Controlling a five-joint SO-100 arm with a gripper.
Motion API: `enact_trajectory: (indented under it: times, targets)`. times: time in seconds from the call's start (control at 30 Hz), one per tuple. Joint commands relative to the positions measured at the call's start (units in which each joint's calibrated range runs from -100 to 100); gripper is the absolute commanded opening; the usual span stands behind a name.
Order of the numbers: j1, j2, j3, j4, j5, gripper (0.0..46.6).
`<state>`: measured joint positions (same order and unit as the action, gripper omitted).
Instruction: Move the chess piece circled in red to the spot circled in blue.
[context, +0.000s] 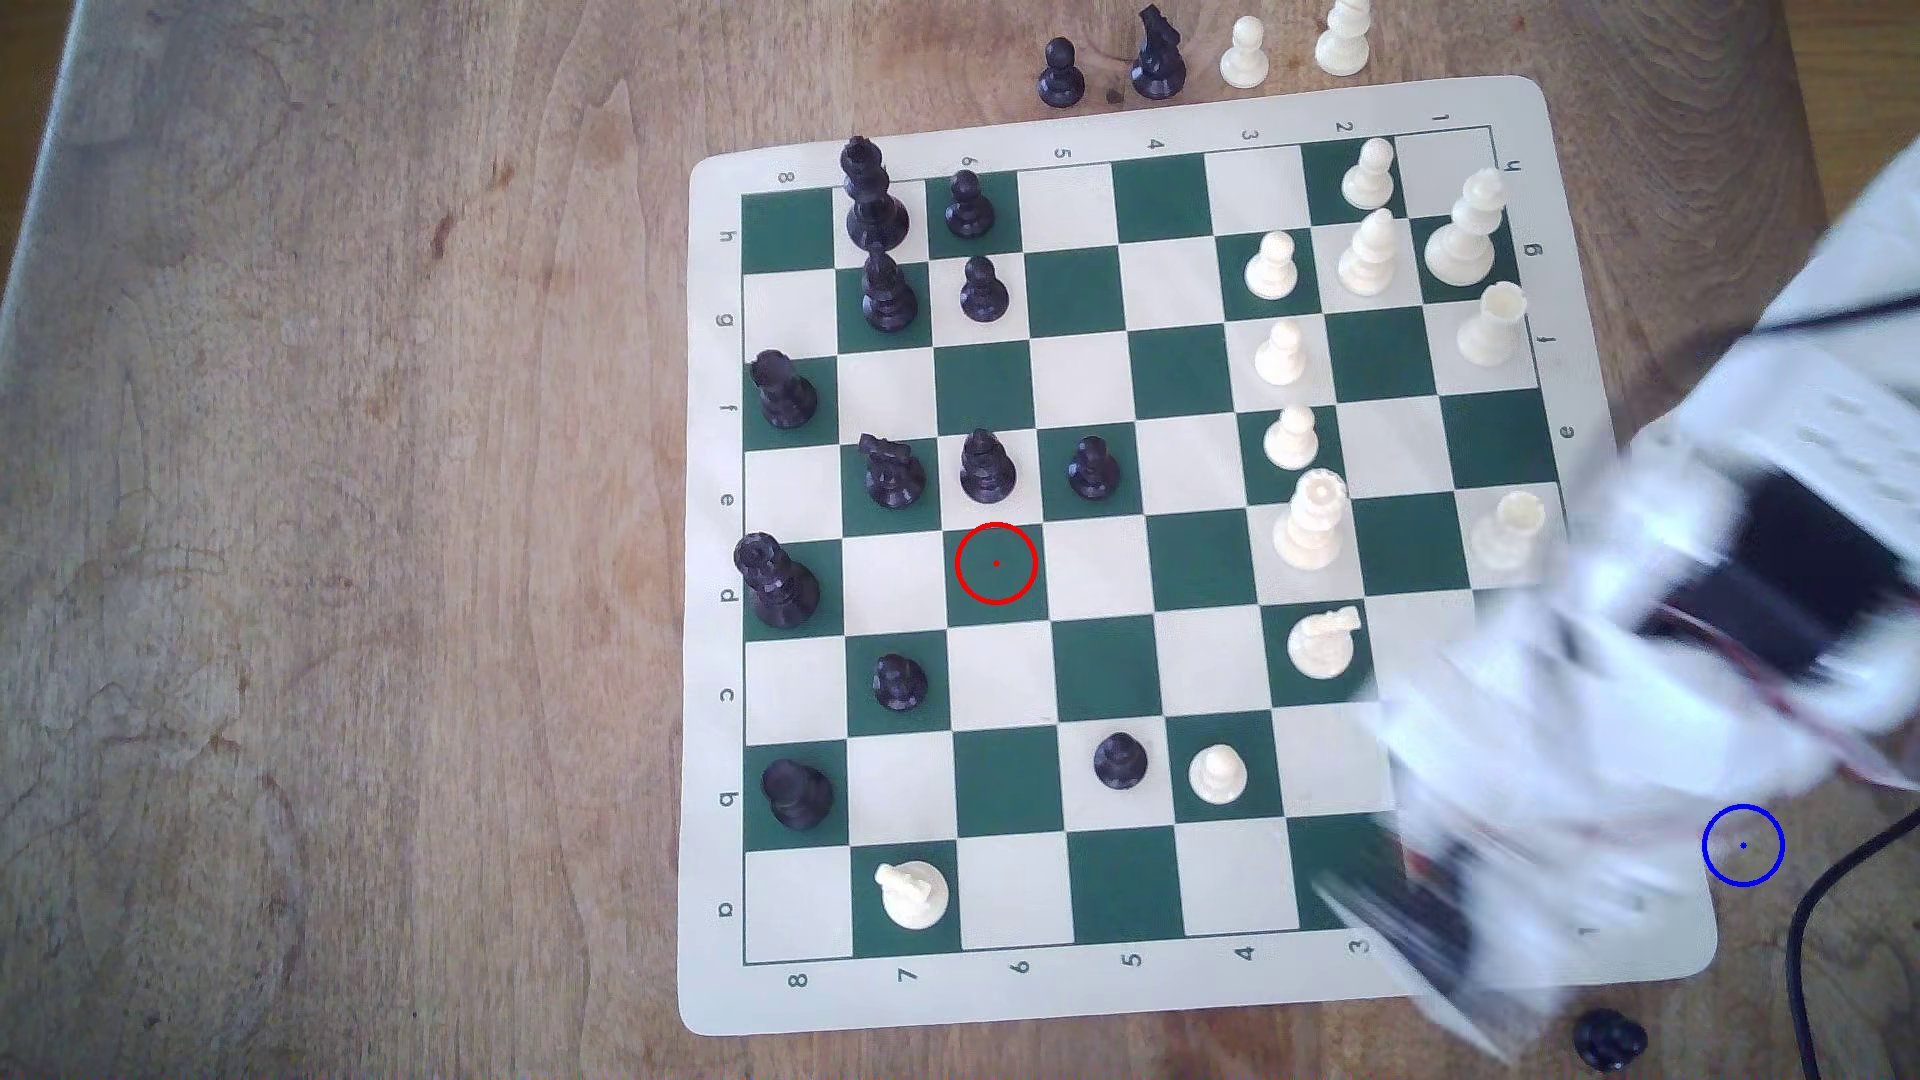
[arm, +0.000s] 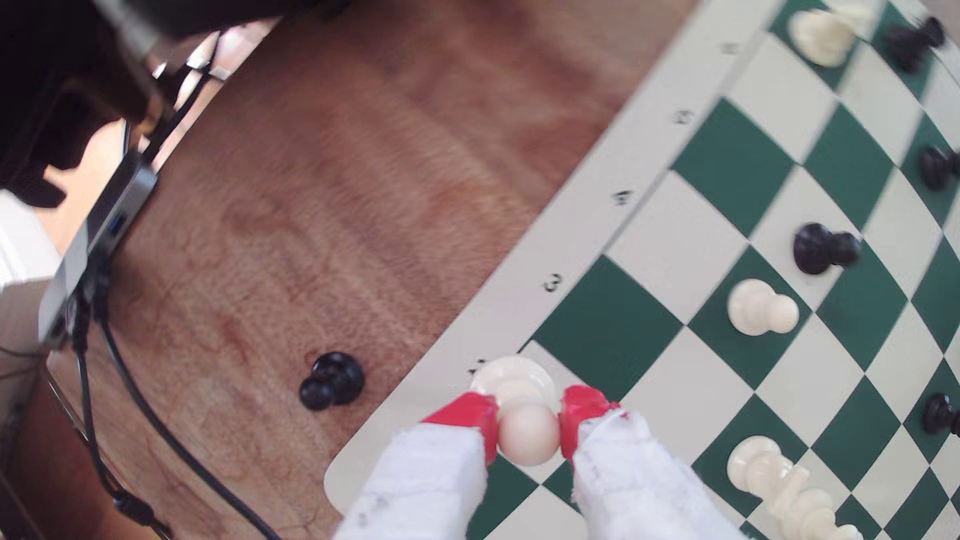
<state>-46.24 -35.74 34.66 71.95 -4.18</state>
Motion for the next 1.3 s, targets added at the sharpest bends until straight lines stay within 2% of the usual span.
enact_trajectory:
  times: [0.0,0.23,0.53,0.97,1.27]
  targets:
    - [-6.05,-8.83,5.6,0.28,-0.2,0.3]
    - [-13.87,-17.66,19.38,1.76,0.49,0.3]
    - [-19.97,-21.74,24.54,4.13,0.93,0.3]
    - [-22.79,-18.0,29.26,-3.48,0.59,0.3]
    - [-27.25,-16.9,32.97,-8.07,-0.39,0.3]
